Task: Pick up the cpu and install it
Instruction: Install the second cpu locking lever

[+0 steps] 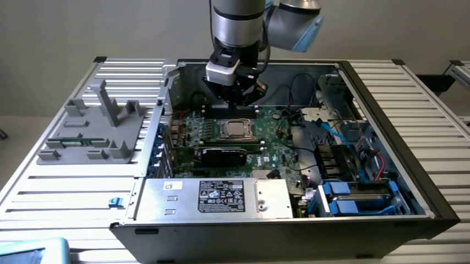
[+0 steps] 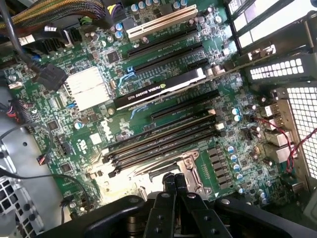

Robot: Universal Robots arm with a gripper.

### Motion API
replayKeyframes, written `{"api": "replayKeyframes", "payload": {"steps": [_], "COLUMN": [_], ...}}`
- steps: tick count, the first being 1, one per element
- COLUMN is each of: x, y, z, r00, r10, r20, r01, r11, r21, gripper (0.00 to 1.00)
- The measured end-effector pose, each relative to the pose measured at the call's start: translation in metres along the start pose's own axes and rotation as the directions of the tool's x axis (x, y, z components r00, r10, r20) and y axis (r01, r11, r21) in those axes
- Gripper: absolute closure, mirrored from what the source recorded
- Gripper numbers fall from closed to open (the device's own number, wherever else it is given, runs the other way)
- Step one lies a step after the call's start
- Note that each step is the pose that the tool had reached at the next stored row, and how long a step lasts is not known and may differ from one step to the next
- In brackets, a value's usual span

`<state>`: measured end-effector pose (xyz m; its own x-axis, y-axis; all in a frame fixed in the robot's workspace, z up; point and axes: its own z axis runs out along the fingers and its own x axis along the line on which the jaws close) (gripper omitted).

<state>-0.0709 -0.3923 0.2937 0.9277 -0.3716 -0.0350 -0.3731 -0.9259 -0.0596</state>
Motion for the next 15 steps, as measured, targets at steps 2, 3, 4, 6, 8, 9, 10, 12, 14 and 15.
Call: {"api": "replayKeyframes", "payload": {"steps": [2, 3, 4, 6, 8, 9, 10, 12, 14, 15], "x": [0.000, 0.000, 0.000, -0.002, -0.002, -0.001, -0.001, -0.001, -0.001, -0.001], "y": [-0.0034, -0.0051, -0.0070, -0.0114, -0.0141, -0.0146, -0.0146, -0.0147, -0.0147, -0.0147], "z": [-0.0016, -0.0026, -0.0033, -0.0033, -0.0032, -0.0032, -0.0032, -0.0032, -0.0032, -0.0031], "r00": [1.0000, 1.0000, 1.0000, 1.0000, 1.0000, 1.0000, 1.0000, 1.0000, 1.0000, 1.0000], "r10": [0.000, 0.000, 0.000, 0.000, 0.000, 0.000, 0.000, 0.000, 0.000, 0.000], "r20": [-0.0004, -0.0006, -0.0007, -0.0010, -0.0011, -0.0011, -0.0011, -0.0011, -0.0011, -0.0011], "r01": [0.000, 0.000, 0.000, 0.000, 0.000, 0.000, 0.000, 0.000, 0.000, 0.000], "r11": [1.0000, 1.0000, 1.0000, 1.0000, 1.0000, 1.0000, 1.0000, 1.0000, 1.0000, 1.0000], "r21": [-0.0016, -0.0020, -0.0024, -0.0031, -0.0032, -0.0034, -0.0033, -0.0032, -0.0032, -0.0032], "gripper": [0.89, 0.89, 0.89, 0.89, 0.89, 0.89, 0.89, 0.89, 0.89, 0.89]}}
